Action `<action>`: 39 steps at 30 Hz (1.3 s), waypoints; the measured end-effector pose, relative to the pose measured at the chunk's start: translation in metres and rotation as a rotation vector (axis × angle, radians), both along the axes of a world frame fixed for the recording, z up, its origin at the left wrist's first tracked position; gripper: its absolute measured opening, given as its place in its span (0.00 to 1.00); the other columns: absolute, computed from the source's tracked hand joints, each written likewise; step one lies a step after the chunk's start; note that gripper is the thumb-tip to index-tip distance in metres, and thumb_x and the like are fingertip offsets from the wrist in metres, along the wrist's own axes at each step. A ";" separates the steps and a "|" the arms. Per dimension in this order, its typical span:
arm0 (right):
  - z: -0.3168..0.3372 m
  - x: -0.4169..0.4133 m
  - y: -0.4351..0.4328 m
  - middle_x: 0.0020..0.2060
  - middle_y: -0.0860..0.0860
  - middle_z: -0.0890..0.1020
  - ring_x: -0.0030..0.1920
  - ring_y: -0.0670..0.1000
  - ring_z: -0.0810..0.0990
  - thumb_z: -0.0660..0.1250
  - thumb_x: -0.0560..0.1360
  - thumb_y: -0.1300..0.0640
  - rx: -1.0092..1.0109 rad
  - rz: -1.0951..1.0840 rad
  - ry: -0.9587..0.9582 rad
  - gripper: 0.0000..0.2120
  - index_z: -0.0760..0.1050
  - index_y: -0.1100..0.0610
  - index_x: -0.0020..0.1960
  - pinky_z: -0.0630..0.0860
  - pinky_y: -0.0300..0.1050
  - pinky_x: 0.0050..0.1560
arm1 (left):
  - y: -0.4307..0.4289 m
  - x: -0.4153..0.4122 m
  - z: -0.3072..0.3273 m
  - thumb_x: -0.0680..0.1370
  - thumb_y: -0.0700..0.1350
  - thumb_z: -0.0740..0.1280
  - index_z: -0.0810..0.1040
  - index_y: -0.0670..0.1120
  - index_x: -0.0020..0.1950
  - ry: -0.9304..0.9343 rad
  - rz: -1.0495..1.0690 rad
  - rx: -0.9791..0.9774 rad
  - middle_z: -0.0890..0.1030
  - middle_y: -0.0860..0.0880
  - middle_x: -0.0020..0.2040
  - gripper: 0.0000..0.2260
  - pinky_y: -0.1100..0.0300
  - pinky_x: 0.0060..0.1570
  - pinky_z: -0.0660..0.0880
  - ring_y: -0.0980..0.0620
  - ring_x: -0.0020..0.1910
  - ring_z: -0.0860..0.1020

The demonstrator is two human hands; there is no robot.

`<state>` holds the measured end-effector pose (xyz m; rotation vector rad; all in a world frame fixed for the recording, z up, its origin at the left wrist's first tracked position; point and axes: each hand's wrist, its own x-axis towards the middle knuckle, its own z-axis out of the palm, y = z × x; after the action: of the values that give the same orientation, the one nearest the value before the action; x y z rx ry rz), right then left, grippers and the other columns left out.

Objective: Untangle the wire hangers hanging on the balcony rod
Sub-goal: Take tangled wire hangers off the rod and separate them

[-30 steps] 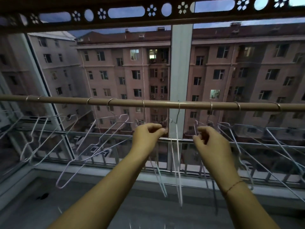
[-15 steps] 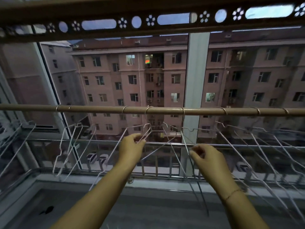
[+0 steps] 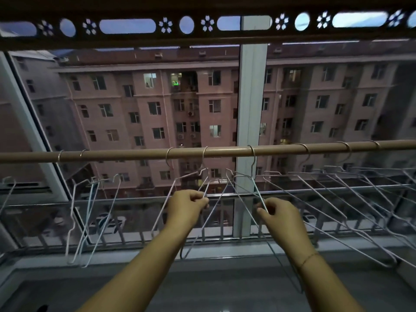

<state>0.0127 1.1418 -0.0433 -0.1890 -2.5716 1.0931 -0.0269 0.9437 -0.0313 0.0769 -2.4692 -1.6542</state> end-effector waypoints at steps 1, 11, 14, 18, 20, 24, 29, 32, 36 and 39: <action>0.000 0.000 0.000 0.38 0.51 0.83 0.40 0.51 0.80 0.65 0.74 0.57 0.003 -0.001 0.000 0.06 0.80 0.56 0.44 0.79 0.52 0.45 | 0.000 0.001 0.000 0.75 0.40 0.69 0.82 0.40 0.55 -0.001 0.002 0.002 0.85 0.45 0.44 0.10 0.54 0.53 0.78 0.50 0.45 0.82; 0.015 0.009 -0.024 0.51 0.50 0.76 0.52 0.52 0.76 0.67 0.74 0.56 0.034 -0.001 0.274 0.13 0.75 0.55 0.58 0.76 0.48 0.54 | -0.032 0.022 0.008 0.75 0.42 0.69 0.80 0.47 0.58 0.229 0.172 -0.037 0.78 0.58 0.42 0.11 0.76 0.34 0.69 0.64 0.41 0.75; 0.018 0.016 -0.051 0.45 0.46 0.75 0.43 0.43 0.76 0.67 0.74 0.58 -0.031 0.151 0.335 0.09 0.77 0.54 0.54 0.71 0.31 0.44 | -0.054 0.032 0.008 0.76 0.42 0.68 0.80 0.46 0.57 0.250 0.246 0.024 0.79 0.57 0.43 0.10 0.75 0.33 0.70 0.63 0.42 0.76; 0.019 0.021 -0.089 0.46 0.45 0.77 0.44 0.40 0.76 0.67 0.74 0.58 -0.078 0.286 0.318 0.09 0.77 0.53 0.55 0.69 0.26 0.42 | -0.092 0.044 0.008 0.76 0.42 0.68 0.80 0.46 0.58 0.268 0.368 0.034 0.80 0.54 0.45 0.11 0.74 0.38 0.68 0.63 0.42 0.76; 0.019 0.019 -0.108 0.48 0.46 0.79 0.46 0.41 0.77 0.66 0.74 0.57 -0.098 0.330 0.301 0.11 0.76 0.53 0.56 0.70 0.28 0.45 | -0.113 0.046 0.009 0.76 0.42 0.68 0.79 0.45 0.59 0.290 0.414 0.015 0.81 0.50 0.51 0.12 0.68 0.45 0.71 0.57 0.46 0.77; 0.019 0.011 -0.142 0.50 0.46 0.78 0.44 0.36 0.74 0.66 0.75 0.57 -0.142 0.356 0.277 0.13 0.75 0.53 0.59 0.69 0.26 0.42 | -0.155 0.039 0.009 0.77 0.44 0.67 0.76 0.45 0.65 0.294 0.509 -0.011 0.78 0.46 0.61 0.16 0.57 0.52 0.72 0.50 0.54 0.76; 0.014 -0.009 -0.185 0.60 0.53 0.73 0.45 0.41 0.73 0.66 0.75 0.58 -0.152 0.233 0.234 0.19 0.70 0.58 0.65 0.72 0.37 0.53 | -0.197 0.021 0.006 0.79 0.46 0.63 0.70 0.43 0.70 0.148 0.423 -0.018 0.76 0.43 0.65 0.20 0.56 0.54 0.71 0.48 0.57 0.77; 0.009 -0.021 -0.206 0.64 0.55 0.71 0.53 0.50 0.75 0.65 0.75 0.56 -0.156 0.132 0.165 0.23 0.66 0.60 0.68 0.73 0.45 0.59 | -0.214 0.005 0.008 0.79 0.46 0.62 0.68 0.43 0.72 0.102 0.355 -0.039 0.75 0.43 0.67 0.21 0.58 0.51 0.68 0.49 0.55 0.77; -0.004 -0.031 -0.228 0.44 0.48 0.79 0.41 0.46 0.77 0.64 0.76 0.54 -0.258 0.079 0.092 0.19 0.68 0.57 0.65 0.73 0.40 0.37 | -0.230 -0.008 0.008 0.78 0.42 0.64 0.70 0.43 0.70 0.077 0.240 0.021 0.79 0.42 0.61 0.20 0.55 0.56 0.72 0.44 0.56 0.78; -0.011 -0.036 -0.241 0.37 0.51 0.80 0.38 0.49 0.79 0.63 0.76 0.53 -0.327 0.066 0.060 0.20 0.66 0.57 0.66 0.74 0.43 0.33 | -0.235 -0.013 0.008 0.76 0.39 0.68 0.74 0.42 0.67 0.068 0.177 0.077 0.83 0.42 0.51 0.19 0.52 0.54 0.78 0.46 0.49 0.81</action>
<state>-0.0234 0.9012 -0.0540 -0.1475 -2.3476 1.5167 -0.0400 0.7089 -0.0231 0.2373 -2.2765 -1.6482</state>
